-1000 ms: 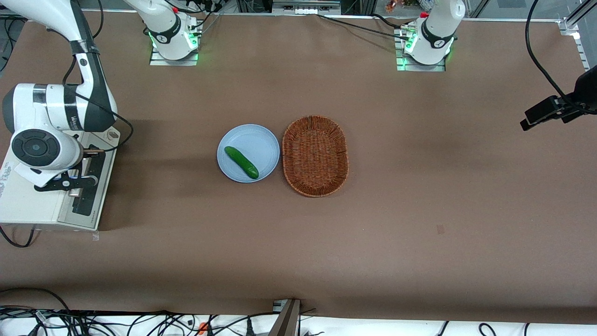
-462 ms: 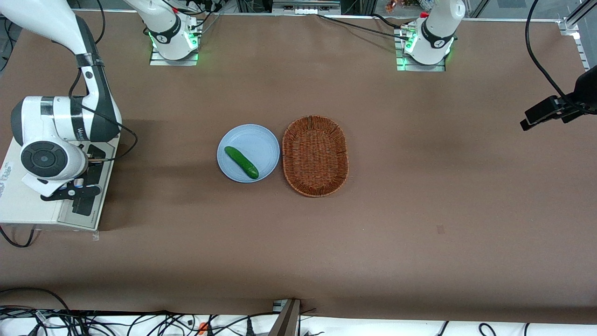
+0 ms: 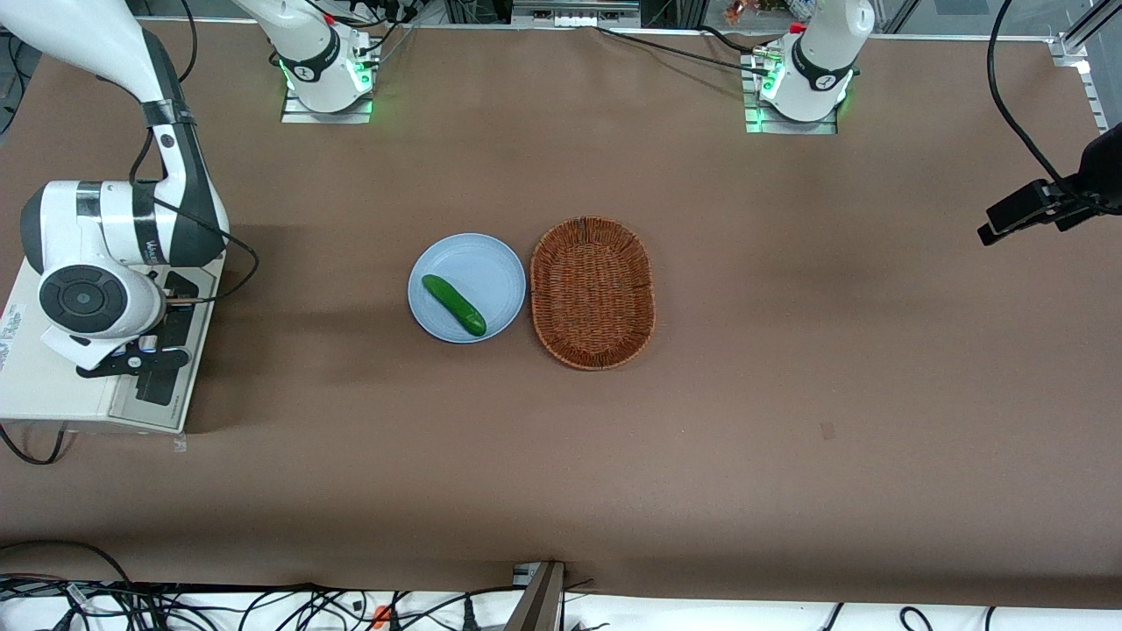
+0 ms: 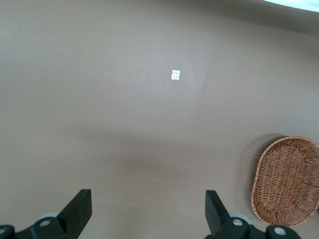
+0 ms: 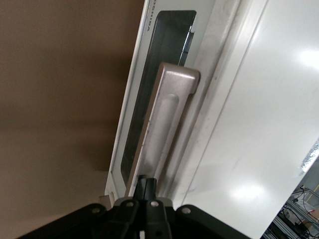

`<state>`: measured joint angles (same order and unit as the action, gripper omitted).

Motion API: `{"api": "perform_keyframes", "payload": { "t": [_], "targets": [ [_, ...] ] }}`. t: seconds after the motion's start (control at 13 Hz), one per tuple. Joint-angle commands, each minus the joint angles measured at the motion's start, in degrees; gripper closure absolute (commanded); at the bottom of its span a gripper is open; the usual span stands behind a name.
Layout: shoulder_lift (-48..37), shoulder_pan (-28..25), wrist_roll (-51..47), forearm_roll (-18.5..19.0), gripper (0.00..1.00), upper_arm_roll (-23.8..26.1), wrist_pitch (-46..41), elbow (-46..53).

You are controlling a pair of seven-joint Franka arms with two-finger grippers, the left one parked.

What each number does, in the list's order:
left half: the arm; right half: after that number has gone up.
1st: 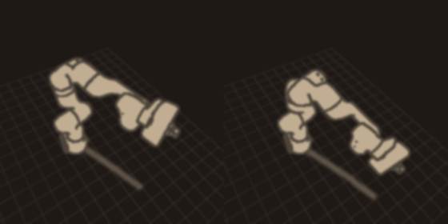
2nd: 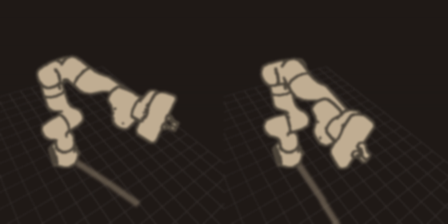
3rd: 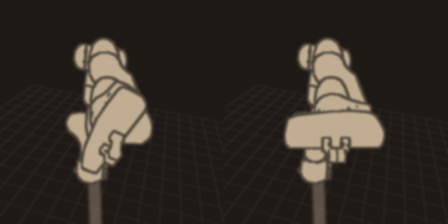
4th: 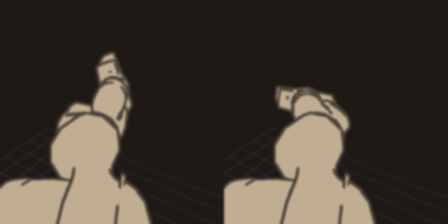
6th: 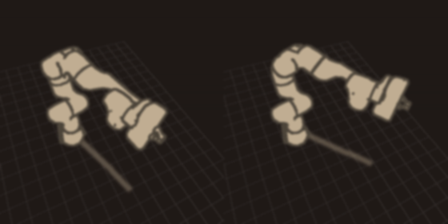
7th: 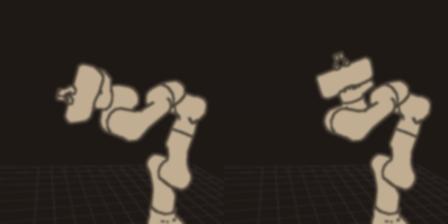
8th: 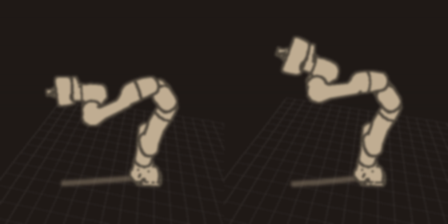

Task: Open oven door with right arm only
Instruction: 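Close the right gripper on the silver door handle, then pull the handle outward and down with the right gripper, swinging the door open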

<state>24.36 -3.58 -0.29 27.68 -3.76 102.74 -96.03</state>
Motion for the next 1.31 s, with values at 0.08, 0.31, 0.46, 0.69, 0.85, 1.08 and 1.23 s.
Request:
{"api": "perform_keyframes", "payload": {
  "t": [0.08, 0.31, 0.46, 0.69, 0.85, 1.08, 1.23],
  "targets": [
    [1.65, -0.29, -3.22, -0.26, 1.00, 0.50, 1.23, 0.84],
    [2.53, -0.29, -3.31, -2.18, 1.00, 0.77, 2.19, 0.93],
    [3.41, -0.64, -3.49, -3.69, 1.00, 0.86, 3.78, 0.93],
    [5.08, -1.16, -5.07, -5.62, 1.00, 0.94, 5.45, 0.93],
    [6.31, -1.17, -4.98, -7.28, 1.00, 0.94, 6.68, 0.93],
    [8.24, -1.08, -4.98, -7.64, 1.00, 0.94, 8.87, 0.84],
    [9.73, -0.99, -4.98, -7.91, 1.00, 0.94, 10.54, 0.84]
  ]
}}
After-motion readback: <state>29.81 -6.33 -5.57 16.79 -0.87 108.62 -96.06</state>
